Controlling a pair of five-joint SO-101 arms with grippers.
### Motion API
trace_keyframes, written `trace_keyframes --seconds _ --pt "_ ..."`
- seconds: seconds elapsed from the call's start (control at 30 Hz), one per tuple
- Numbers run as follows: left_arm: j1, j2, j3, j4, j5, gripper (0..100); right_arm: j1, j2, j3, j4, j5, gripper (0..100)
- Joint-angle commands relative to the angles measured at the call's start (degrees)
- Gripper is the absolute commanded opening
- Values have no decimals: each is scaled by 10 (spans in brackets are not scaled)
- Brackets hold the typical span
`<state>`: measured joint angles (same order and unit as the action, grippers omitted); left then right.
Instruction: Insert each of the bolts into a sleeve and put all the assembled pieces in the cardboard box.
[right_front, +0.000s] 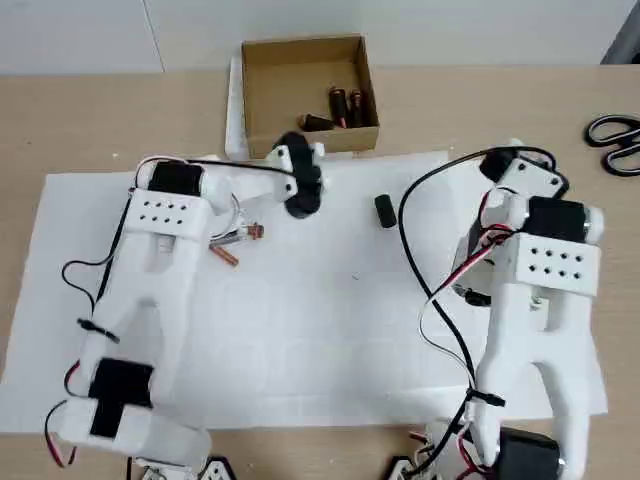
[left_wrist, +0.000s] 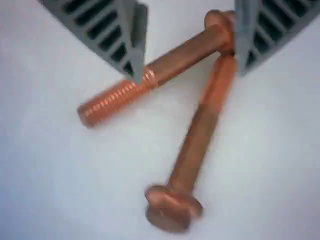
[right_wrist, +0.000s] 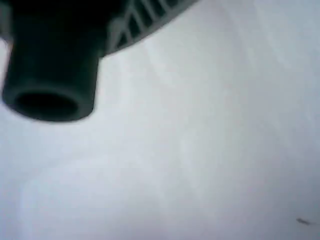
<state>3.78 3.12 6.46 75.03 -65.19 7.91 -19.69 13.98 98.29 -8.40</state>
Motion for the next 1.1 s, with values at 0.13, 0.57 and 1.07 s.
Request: trace_keyframes --seconds 0.13,0.57,1.07 --pt "-42 122 -116 -6 -51 116 22 -15 -1 -1 1 3" --pt "-39 338 -531 255 -66 116 23 -20 43 -4 1 3" --pt "4 334 -451 254 -66 164 23 -20 43 -4 2 3"
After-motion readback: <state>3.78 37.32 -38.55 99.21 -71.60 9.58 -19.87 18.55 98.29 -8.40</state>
